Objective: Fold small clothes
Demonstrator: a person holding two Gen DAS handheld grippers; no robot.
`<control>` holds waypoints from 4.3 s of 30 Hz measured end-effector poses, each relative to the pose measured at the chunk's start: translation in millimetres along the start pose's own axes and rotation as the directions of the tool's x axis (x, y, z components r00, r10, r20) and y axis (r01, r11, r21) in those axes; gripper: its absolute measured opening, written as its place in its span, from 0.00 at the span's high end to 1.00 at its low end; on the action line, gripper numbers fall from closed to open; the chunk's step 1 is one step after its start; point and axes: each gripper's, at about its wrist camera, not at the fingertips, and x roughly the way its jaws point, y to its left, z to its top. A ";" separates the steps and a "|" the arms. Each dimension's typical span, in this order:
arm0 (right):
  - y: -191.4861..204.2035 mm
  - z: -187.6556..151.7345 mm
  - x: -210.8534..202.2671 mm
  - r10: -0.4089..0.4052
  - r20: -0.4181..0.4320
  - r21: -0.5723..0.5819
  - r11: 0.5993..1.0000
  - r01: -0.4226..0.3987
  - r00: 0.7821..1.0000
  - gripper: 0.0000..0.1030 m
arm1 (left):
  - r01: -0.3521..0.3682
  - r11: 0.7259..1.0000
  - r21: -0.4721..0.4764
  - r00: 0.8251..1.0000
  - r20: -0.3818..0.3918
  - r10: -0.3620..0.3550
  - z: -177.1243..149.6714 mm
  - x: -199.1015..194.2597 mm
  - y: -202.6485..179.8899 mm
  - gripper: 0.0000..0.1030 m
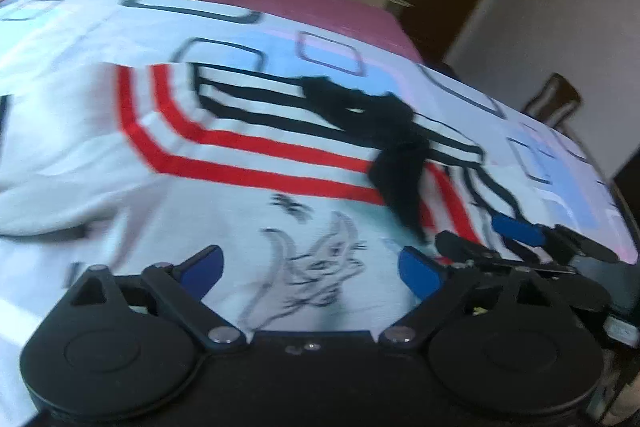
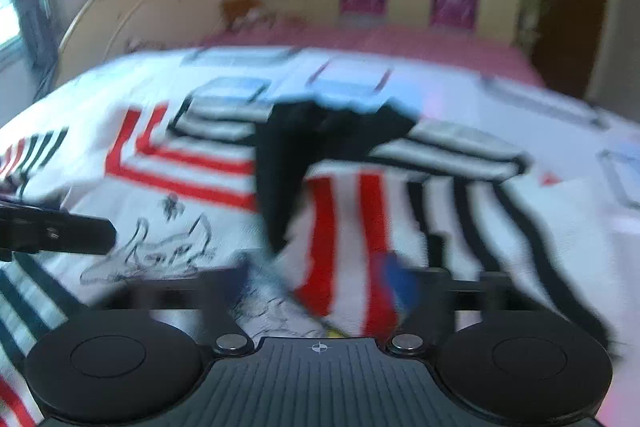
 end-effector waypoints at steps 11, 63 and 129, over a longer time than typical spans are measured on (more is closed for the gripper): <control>-91.2 -29.7 -64.6 -0.161 -0.052 0.172 0.971 0.168 0.986 0.32 | 0.020 1.000 0.020 0.998 -0.062 -0.019 18.3 60.4 -28.2 0.39; -158.8 33.4 51.8 -0.123 -0.092 0.186 0.973 0.138 0.988 0.78 | -0.066 0.951 0.302 0.998 0.029 0.060 20.1 88.0 -70.2 0.40; -160.2 -6.0 -11.9 -0.045 -0.178 0.136 0.988 0.070 0.983 0.84 | -0.202 0.934 0.295 0.979 0.021 0.205 -2.7 68.3 -72.7 0.23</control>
